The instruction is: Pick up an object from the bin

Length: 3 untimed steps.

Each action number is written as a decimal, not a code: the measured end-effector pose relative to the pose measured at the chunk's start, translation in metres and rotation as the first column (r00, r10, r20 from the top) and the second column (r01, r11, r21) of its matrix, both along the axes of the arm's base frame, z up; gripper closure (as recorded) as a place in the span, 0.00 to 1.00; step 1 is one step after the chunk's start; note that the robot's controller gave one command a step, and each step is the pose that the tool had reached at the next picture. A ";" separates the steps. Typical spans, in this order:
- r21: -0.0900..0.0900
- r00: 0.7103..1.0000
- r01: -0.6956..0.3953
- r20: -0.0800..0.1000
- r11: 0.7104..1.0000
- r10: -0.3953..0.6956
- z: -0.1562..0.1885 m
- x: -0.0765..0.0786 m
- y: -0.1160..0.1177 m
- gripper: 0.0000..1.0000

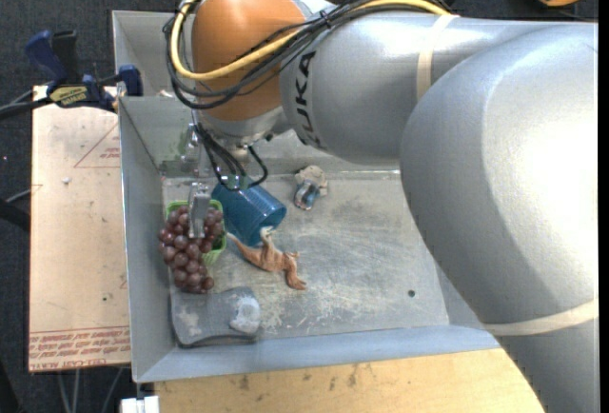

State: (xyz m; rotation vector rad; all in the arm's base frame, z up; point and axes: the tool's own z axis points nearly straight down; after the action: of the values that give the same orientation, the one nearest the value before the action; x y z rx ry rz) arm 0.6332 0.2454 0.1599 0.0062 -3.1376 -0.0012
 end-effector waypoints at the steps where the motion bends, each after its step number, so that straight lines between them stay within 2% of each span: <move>1: 0.001 1.000 0.003 0.006 1.000 -0.003 0.005 0.002 -0.001 0.00; 2: 0.003 0.997 -0.079 0.017 0.997 0.079 -0.034 -0.017 -0.001 0.00; 3: 0.000 0.996 -0.093 0.016 0.996 0.093 -0.035 -0.016 -0.003 1.00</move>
Offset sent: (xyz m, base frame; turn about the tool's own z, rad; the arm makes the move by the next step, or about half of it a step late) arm -0.0446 -0.0013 -0.0899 -0.1639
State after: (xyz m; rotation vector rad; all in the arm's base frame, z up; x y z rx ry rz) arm 0.6168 0.2426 0.1252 0.1525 -3.1496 -0.0028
